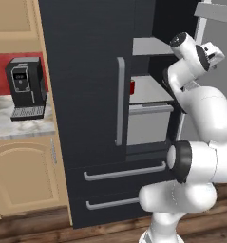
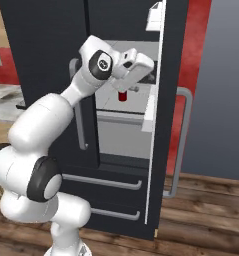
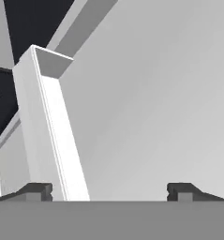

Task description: Open the fridge, grab two sodas, and place both sodas inside the bowl with ice on the dining counter.

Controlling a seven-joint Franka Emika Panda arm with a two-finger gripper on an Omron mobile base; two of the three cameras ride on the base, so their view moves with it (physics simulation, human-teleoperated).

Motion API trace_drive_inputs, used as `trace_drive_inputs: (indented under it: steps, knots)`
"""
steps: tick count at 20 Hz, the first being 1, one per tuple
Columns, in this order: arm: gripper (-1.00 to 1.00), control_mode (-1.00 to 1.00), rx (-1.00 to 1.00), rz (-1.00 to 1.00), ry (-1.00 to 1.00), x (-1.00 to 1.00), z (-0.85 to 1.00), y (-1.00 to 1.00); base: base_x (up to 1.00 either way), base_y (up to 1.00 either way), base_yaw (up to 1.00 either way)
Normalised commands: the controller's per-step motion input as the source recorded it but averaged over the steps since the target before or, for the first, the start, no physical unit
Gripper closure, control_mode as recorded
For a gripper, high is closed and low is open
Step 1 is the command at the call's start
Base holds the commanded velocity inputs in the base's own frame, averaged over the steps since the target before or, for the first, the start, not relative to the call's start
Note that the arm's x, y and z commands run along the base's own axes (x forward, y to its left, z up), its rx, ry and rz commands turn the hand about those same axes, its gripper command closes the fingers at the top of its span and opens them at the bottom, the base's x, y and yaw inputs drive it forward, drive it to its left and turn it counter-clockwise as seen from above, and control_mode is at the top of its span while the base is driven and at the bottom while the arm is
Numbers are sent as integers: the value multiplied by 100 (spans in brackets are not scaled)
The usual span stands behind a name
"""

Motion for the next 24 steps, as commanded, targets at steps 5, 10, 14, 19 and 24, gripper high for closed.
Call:
trace_drive_inputs:
  steps: [5,10,14,19,24]
  knots:
    - [-100,-100,7,1,-26,-49,0,87,0,0,0]
    - [-100,-100,7,2,-21,-42,-1,100,0,0,0]
    - [-100,-100,10,6,-19,-41,-8,100,0,0,0]
    - [-100,-100,16,13,-17,-35,-14,99,0,0,0]
    - [-100,-100,18,17,-14,-25,-4,86,0,0,0]
